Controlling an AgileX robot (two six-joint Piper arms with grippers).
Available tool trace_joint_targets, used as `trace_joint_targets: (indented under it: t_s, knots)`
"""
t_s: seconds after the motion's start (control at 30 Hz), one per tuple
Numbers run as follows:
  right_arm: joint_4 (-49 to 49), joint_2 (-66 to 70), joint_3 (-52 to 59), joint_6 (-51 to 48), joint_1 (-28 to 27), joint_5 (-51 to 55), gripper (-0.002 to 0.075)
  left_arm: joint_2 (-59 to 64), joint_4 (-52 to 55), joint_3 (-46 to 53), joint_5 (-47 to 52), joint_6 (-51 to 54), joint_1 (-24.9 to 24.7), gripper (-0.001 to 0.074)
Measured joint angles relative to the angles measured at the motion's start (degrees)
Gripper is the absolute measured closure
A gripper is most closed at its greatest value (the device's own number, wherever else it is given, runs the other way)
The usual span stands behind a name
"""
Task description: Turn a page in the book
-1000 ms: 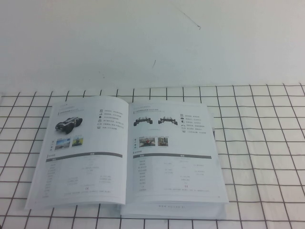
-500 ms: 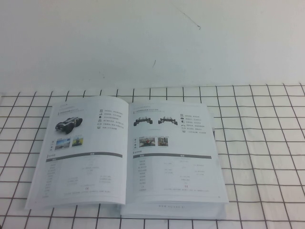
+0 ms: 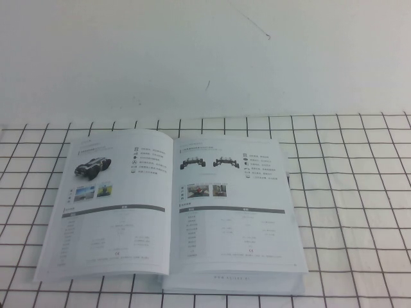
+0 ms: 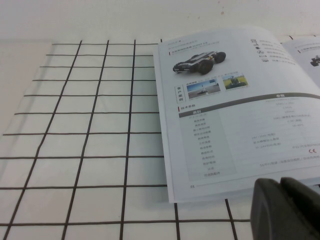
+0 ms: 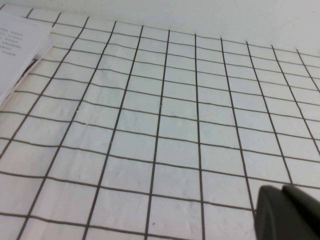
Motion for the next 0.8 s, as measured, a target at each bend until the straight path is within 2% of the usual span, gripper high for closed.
trace_joint_targets:
  t_s: [0.8]
  knots:
    - [-0.59,0.0,0.0,-0.24,0.0,0.0,0.0728,0.0,0.0,0.0,0.1,0.0,0.0,0.0738]
